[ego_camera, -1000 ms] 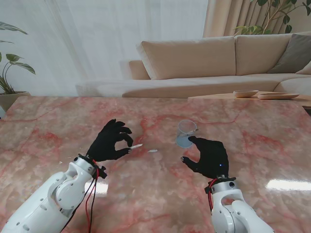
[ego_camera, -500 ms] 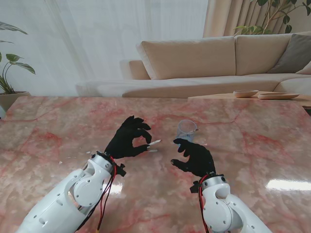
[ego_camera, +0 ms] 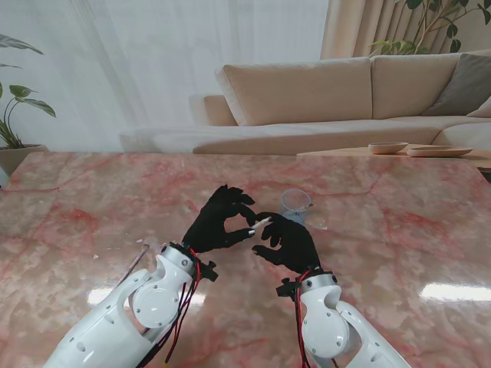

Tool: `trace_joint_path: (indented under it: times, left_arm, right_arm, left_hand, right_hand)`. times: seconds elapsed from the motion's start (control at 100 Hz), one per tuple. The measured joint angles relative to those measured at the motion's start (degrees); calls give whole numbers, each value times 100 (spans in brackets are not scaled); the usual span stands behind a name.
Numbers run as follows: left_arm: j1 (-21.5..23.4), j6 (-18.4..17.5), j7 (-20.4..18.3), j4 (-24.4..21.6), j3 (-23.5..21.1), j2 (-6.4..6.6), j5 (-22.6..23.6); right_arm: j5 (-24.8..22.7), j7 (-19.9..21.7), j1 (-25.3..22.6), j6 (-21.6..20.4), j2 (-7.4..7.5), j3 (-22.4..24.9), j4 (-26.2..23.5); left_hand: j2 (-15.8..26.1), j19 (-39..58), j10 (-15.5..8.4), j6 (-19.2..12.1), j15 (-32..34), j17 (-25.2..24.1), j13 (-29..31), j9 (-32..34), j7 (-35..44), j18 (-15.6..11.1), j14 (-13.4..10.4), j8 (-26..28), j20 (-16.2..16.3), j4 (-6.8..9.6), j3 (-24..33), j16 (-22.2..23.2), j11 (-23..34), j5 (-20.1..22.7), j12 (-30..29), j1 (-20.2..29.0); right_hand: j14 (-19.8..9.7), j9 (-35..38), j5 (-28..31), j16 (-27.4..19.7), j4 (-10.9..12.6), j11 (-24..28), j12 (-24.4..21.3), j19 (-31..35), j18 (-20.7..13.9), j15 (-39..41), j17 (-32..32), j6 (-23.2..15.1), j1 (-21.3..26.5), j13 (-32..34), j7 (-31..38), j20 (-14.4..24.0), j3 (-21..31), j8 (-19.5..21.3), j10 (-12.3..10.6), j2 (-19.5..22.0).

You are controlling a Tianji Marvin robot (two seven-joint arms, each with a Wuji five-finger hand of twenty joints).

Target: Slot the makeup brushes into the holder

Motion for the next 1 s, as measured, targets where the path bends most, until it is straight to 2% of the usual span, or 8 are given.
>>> trace_joint_path:
  times: [0.04, 0.15, 0.23, 0.45, 0.63, 0.88, 0.9, 1.0]
  left_arm:
    - [-6, 0, 1, 12, 22, -10, -14]
    - [-19, 11, -8, 27, 66, -23, -53]
    - [-27, 11, -21, 45, 85, -29, -72]
    - [-47, 11, -77, 65, 115, -32, -111]
    - [-51, 11, -119, 65, 114, -32, -121]
    - [-31, 11, -168, 55, 70, -26, -120]
    - [-30, 9, -170, 55, 69, -25, -120]
    - [-25, 1, -179, 55, 65, -22, -120]
  right_arm:
    - [110, 45, 19, -63, -10, -16, 1]
    - [219, 166, 61, -105, -33, -57, 4]
    - [325, 239, 79, -106, -41, -84, 3]
    - [883, 458, 87, -196, -64, -127, -21]
    - [896, 430, 97, -197, -98, -164, -24]
    - [830, 206, 148, -145, -152, -231, 7]
    - [797, 164, 155, -143, -157, -239, 19]
    - [699, -25, 189, -143, -189, -268, 87]
  left_hand:
    - [0, -1, 0, 0, 0, 0, 0, 0, 0, 4, 0, 0, -42, 0, 0, 0, 0, 0, -1, 0]
    - [0, -1, 0, 0, 0, 0, 0, 0, 0, 29, 0, 0, -58, 0, 0, 0, 0, 0, -1, 0]
    - [0, -1, 0, 0, 0, 0, 0, 0, 0, 31, 0, 0, -59, 0, 0, 0, 0, 0, -2, 0]
    - [-1, -1, 0, 0, 0, 0, 0, 0, 0, 33, 1, 0, -74, 0, 0, 0, 0, 0, -2, 0]
    - [-1, -2, 0, 0, 0, 0, 0, 0, 0, 35, 1, 0, -129, 0, 0, 0, 0, 0, -2, 0]
    - [-2, -4, 0, 0, -1, 0, 0, 0, 0, 35, 1, 0, -133, 0, 0, 0, 0, 0, -2, 0]
    - [-2, -4, 0, 0, -1, 0, 0, 0, 0, 35, 1, 0, -134, 0, 0, 0, 0, 0, -2, 0]
    - [-2, -4, 0, 0, -1, 0, 0, 0, 0, 36, 1, 0, -139, 0, 0, 0, 0, 0, -2, 0]
  right_hand:
    - [0, 100, 137, 26, -1, 4, 28, 81, 14, 57, 48, -24, 0, 37, -5, 1, 6, -1, -1, -74]
    - [-1, 409, 356, 59, -635, 32, 274, 292, 74, 190, 223, -72, 352, 318, 323, 3, 38, -67, -5, -208]
    - [-1, 548, 506, 59, -764, 6, 344, 367, 128, 221, 287, -82, 363, 393, 382, 3, 37, -67, -5, -264]
    - [76, 918, 916, 60, -884, -217, 393, 515, 146, 269, 403, -201, 654, 648, 690, 3, -33, -49, -5, -300]
    - [116, 1310, 1284, -78, -884, -840, -233, 735, 146, -31, 618, -214, 738, 955, 833, 3, -91, 124, 61, -307]
    - [189, 1716, 1700, -232, -894, -1115, -711, 1034, 146, -226, 915, -298, 738, 1313, 1050, 3, -145, 264, 88, -416]
    - [192, 1785, 1723, -232, -1006, -1115, -737, 1083, 146, -246, 948, -344, 738, 1370, 1186, 3, -145, 137, 94, -420]
    - [203, 1946, 1728, -274, -1007, -1106, -872, 1236, 146, -189, 1106, -474, 738, 1550, 1910, 3, -152, -622, 95, -422]
